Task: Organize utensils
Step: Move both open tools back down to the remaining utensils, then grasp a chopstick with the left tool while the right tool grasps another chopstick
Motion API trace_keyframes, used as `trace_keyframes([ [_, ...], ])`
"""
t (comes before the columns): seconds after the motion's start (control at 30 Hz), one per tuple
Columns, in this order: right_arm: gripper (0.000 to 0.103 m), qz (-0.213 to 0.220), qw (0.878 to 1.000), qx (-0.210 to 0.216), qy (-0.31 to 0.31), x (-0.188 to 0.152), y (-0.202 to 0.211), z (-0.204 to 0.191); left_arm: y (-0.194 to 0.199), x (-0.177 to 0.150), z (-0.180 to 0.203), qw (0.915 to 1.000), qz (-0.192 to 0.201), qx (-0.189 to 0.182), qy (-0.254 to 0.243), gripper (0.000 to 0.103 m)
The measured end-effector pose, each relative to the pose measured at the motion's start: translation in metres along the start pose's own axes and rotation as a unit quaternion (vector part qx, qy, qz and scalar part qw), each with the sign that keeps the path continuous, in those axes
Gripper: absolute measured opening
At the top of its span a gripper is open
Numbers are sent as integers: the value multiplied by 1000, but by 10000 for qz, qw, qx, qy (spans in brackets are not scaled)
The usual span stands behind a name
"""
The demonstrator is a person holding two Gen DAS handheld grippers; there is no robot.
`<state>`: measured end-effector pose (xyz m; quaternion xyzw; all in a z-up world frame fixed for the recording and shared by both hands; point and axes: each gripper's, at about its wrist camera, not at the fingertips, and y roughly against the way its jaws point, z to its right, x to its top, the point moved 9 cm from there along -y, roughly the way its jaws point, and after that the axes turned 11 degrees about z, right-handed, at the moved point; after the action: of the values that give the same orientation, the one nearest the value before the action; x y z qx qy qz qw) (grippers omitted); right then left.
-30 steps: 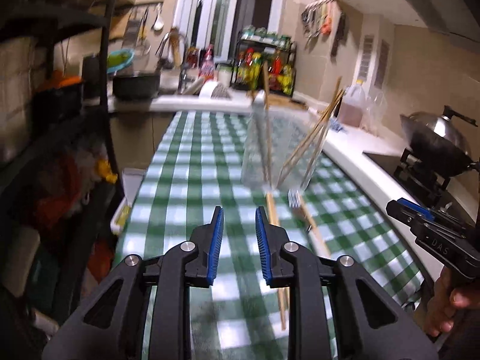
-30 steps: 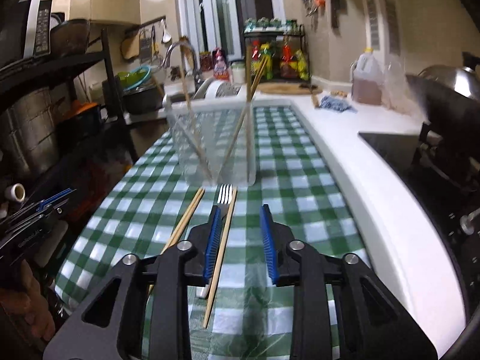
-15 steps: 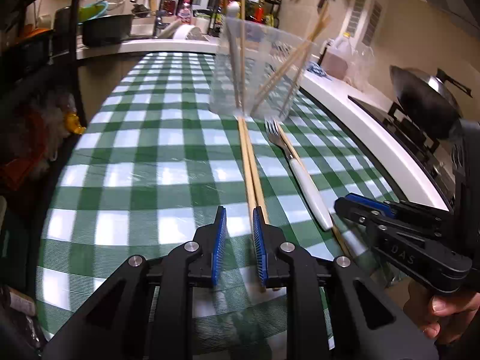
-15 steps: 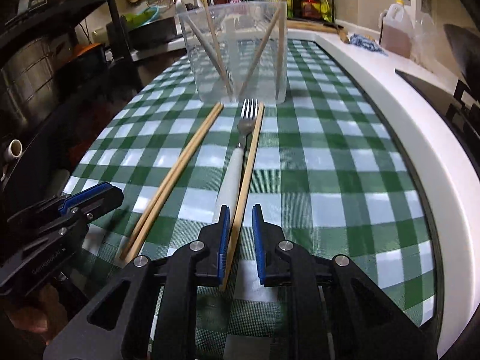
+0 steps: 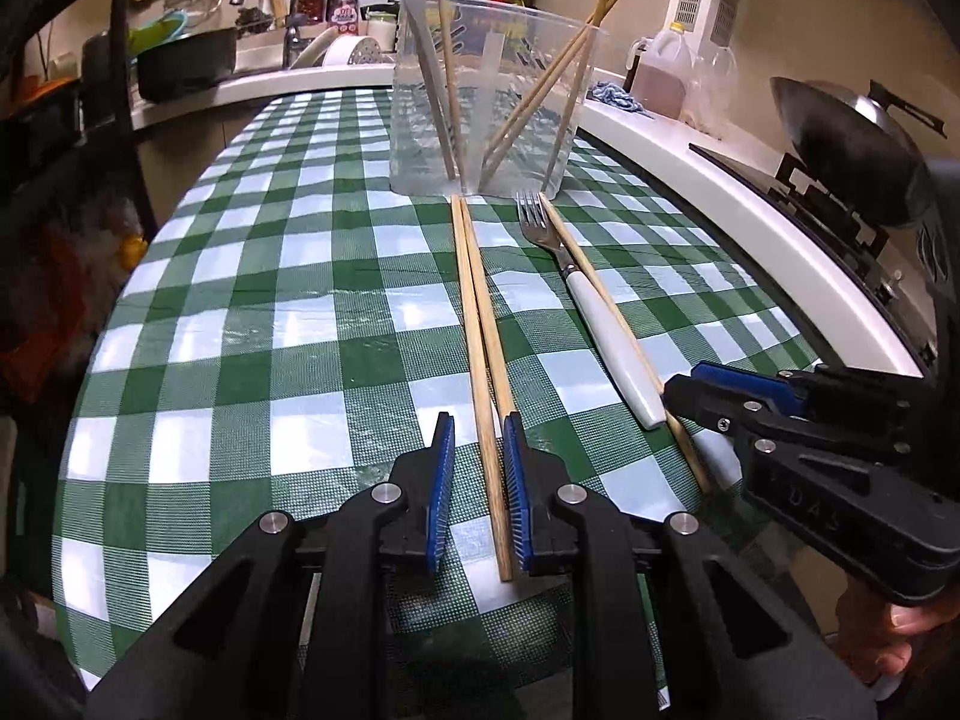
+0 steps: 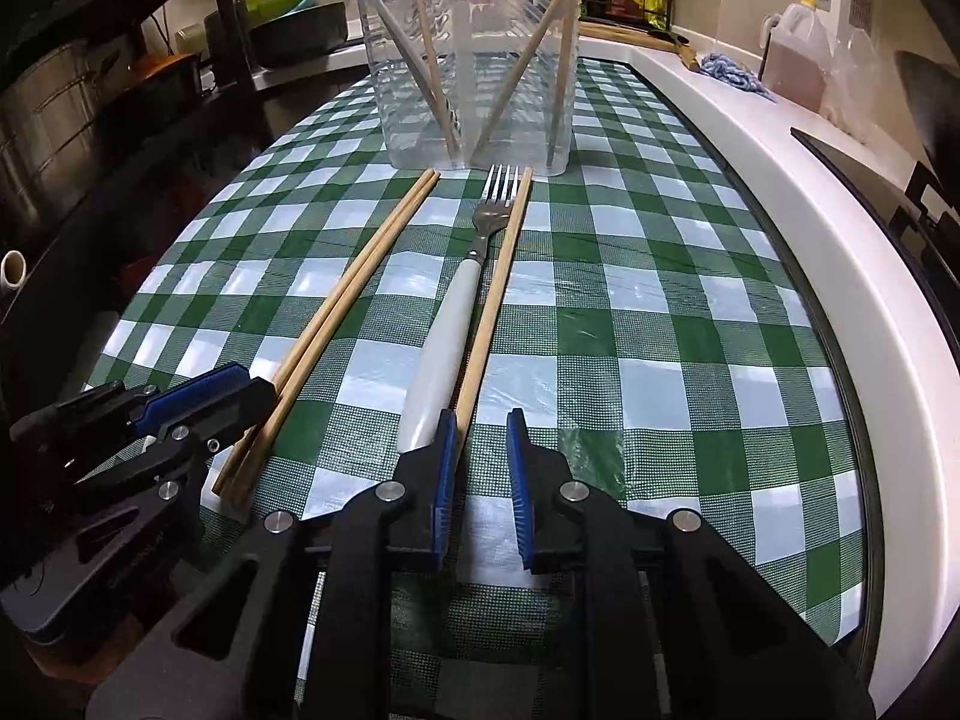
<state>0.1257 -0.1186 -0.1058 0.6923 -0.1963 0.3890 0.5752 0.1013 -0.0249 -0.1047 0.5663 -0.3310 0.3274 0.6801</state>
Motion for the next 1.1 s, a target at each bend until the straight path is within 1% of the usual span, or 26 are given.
trace_keyframes([
  [0.17, 18, -76, 9999, 117, 5, -3, -2, -5, -1, -1, -2, 10000, -26, 27, 21, 16],
  [0.3, 17, -73, 9999, 63, 76, -5, -3, -6, -1, -2, 1, 9999, -27, 48, -102, 16],
  [0.4, 10, -52, 10000, 0, 18, -4, -4, -2, -3, -2, 2, 9997, -36, 122, -207, 12],
  [0.43, 7, -43, 10000, -29, -14, -4, -4, 1, -3, -2, 2, 9996, -36, 143, -239, 10],
  [0.47, 7, -45, 10000, -42, -33, -4, -4, 2, -3, -2, 1, 9995, -40, 169, -259, 7],
  [0.57, 6, -53, 9999, -136, -80, -1, -5, 10, -2, -1, -6, 9993, -32, 308, -208, 6],
  [0.67, 6, -79, 9991, -329, -239, 0, -5, 26, -2, 1, -17, 9989, -19, 461, -106, 6],
  [0.77, 6, -93, 9983, -466, -342, 1, -6, 36, -1, 1, -21, 9988, -2, 489, -58, 6],
  [0.9, 11, -83, 9986, -451, -267, 1, -6, 35, -1, 1, -22, 9987, 18, 506, -105, 6],
  [1.1, 11, -24, 9987, -433, -267, 2, -7, 35, -3, 2, -21, 9986, 73, 515, -132, 6],
])
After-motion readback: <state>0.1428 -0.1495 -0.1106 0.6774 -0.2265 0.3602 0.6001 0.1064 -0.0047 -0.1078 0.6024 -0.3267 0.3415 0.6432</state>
